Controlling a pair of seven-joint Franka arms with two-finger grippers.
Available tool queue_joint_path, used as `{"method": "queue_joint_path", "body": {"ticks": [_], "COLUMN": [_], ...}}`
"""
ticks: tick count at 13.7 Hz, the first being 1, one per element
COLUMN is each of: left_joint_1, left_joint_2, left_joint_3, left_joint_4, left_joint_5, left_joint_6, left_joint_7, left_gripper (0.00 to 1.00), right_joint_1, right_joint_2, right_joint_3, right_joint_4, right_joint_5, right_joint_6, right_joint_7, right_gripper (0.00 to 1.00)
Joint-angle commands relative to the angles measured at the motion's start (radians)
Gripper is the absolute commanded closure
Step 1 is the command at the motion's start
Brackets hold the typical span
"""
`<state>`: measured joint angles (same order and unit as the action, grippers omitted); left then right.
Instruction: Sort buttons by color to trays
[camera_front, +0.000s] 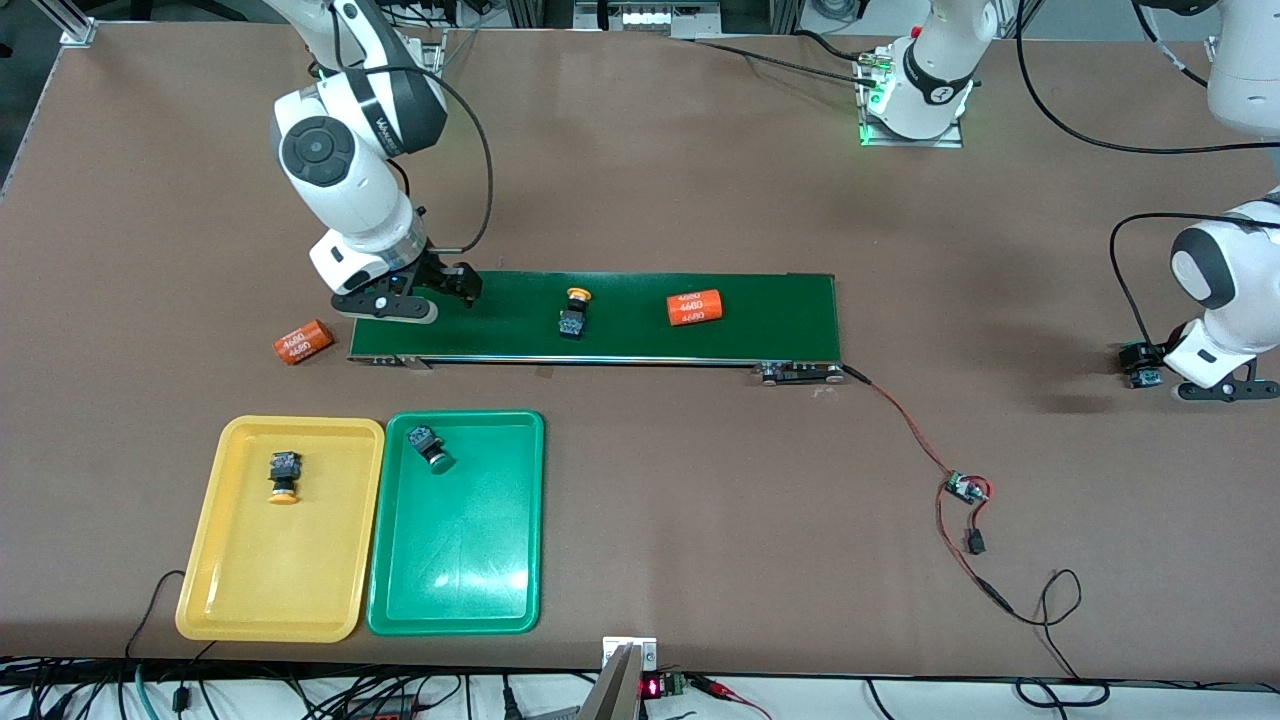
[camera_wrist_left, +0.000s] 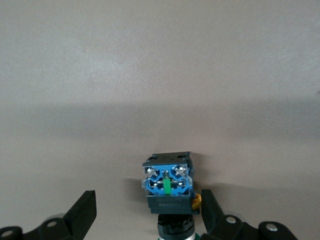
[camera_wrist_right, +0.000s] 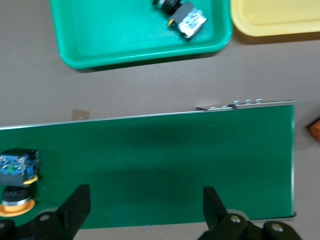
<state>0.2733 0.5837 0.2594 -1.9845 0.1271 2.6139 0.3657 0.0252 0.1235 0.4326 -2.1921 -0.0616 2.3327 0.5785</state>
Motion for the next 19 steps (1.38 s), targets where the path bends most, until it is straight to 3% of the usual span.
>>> {"method": "queue_joint_path", "body": {"ticks": [1, 4, 5, 7, 8, 10, 12, 16, 19], "left_joint_1": [0.001, 0.001, 0.001, 0.001, 0.000, 0.000, -0.002, -0.003, -0.003], "left_joint_2": [0.016, 0.021, 0.021, 0.021, 0.018, -0.010, -0.051, -0.067, -0.091], "left_joint_3": [-0.005, -0.022, -0.028, -0.029, -0.031, -0.048, -0.068, -0.165, -0.280], "left_joint_4": [0.024, 0.026, 0.026, 0.026, 0.026, 0.026, 0.042, 0.235, 0.283], "left_joint_5": [-0.066, -0.095, -0.109, -0.109, -0.107, -0.104, -0.099, -0.099, -0.109], "left_joint_6": [-0.005, -0.005, -0.006, -0.009, -0.009, -0.020, -0.118, -0.554, -0.701], "left_joint_7": [0.022, 0.018, 0.019, 0.029, 0.029, 0.024, 0.024, 0.021, 0.012], "left_gripper": [0.21, 0.39, 0.48, 0.74, 0.79, 0.82, 0.82, 0.82, 0.82], "right_joint_1": [0.051, 0.075, 0.078, 0.113, 0.125, 0.127, 0.128, 0.127, 0.127], "right_joint_2": [0.037, 0.074, 0.074, 0.091, 0.099, 0.108, 0.116, 0.128, 0.136], "right_joint_3": [0.000, 0.000, 0.000, -0.002, -0.003, -0.003, -0.003, -0.011, -0.011], "right_joint_4": [-0.003, 0.017, 0.017, 0.017, 0.026, 0.031, 0.031, 0.035, 0.035], "right_joint_5": [0.019, 0.022, 0.022, 0.011, -0.009, -0.087, -0.093, -0.096, -0.173], "right_joint_6": [0.049, 0.069, 0.077, 0.100, 0.100, 0.091, 0.091, 0.093, 0.093], "right_joint_7": [0.004, 0.029, 0.033, 0.079, 0.111, 0.121, 0.122, 0.179, 0.173], "right_gripper": [0.00, 0.00, 0.00, 0.00, 0.00, 0.00, 0.00, 0.00, 0.00]}}
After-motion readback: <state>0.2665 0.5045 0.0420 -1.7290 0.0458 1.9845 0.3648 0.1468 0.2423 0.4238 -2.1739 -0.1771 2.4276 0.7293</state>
